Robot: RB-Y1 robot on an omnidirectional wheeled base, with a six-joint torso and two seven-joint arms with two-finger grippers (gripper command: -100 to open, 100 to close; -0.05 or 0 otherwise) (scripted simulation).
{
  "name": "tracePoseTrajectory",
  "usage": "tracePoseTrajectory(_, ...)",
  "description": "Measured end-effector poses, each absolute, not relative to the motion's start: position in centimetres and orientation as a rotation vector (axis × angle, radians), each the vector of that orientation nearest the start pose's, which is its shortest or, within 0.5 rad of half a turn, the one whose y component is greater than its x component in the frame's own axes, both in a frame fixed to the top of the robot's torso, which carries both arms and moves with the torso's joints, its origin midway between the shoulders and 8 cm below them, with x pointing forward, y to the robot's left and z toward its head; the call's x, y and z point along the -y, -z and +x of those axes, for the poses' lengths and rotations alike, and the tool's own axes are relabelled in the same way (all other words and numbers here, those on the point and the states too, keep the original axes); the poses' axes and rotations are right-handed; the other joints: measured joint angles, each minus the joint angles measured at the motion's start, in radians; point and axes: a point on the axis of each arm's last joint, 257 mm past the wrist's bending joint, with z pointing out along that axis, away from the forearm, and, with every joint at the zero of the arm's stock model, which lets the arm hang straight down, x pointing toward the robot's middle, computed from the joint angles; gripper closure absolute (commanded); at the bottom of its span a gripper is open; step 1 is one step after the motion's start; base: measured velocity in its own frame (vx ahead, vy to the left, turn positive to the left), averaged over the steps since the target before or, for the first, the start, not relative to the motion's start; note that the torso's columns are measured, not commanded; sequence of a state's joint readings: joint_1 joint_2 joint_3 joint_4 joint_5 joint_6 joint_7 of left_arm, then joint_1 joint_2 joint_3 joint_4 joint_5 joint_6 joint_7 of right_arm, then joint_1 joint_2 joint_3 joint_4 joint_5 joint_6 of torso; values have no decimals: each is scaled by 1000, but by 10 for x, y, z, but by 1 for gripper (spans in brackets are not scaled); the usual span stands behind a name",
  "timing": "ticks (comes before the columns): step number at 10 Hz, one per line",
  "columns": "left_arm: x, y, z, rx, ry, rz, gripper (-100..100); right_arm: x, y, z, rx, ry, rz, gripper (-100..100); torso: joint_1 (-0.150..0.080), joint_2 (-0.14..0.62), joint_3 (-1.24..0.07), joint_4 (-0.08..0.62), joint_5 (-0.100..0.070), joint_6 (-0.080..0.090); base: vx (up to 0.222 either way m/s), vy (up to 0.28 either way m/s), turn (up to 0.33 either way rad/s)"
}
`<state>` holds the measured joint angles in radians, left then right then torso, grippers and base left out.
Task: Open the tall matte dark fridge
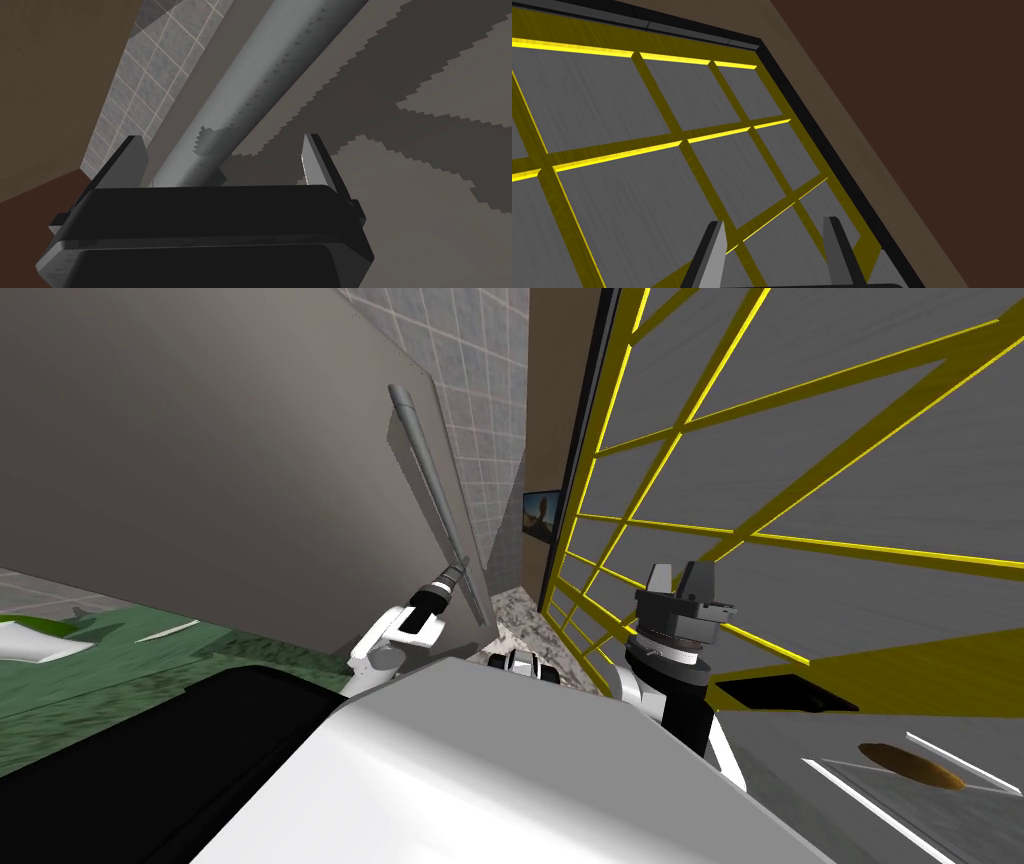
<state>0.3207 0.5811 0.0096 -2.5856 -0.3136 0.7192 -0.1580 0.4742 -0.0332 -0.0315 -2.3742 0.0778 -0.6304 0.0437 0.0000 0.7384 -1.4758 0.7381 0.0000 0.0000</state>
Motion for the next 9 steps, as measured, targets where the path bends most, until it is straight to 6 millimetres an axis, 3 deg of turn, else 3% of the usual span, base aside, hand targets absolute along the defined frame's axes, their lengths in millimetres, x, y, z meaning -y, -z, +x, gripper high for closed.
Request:
tracePoseTrajectory(4, -312, -1, 413, -1391, 393, -526, -100, 259, -93, 299, -520, -1243, 365, 0, 0, -4, -2, -1, 0, 0, 53, 4, -36)
tracePoseTrajectory(5, -313, -1, 414, -1392, 392, -529, 100, 259, -93, 299, -520, -1243, 365, 0, 0, 0, -1, 0, 0, 0, -47, 8, 95)
tracePoseTrajectory(7, -312, 3, 413, -1396, 387, -519, 100, 259, -93, 299, -520, -1243, 365, 0, 3, 5, 3, 3, 2, -1, -127, 18, -49)
tracePoseTrajectory(8, -303, 0, 421, -1392, 411, -501, 100, 259, -93, 299, -520, -1243, 365, 0, -1, 9, 6, 0, 3, 7, -312, 27, -123)
tracePoseTrajectory(9, -296, -1, 431, -1390, 436, -483, 100, 259, -93, 299, -520, -1243, 365, 0, -3, 7, 5, 1, 1, 5, -188, 3, -37)
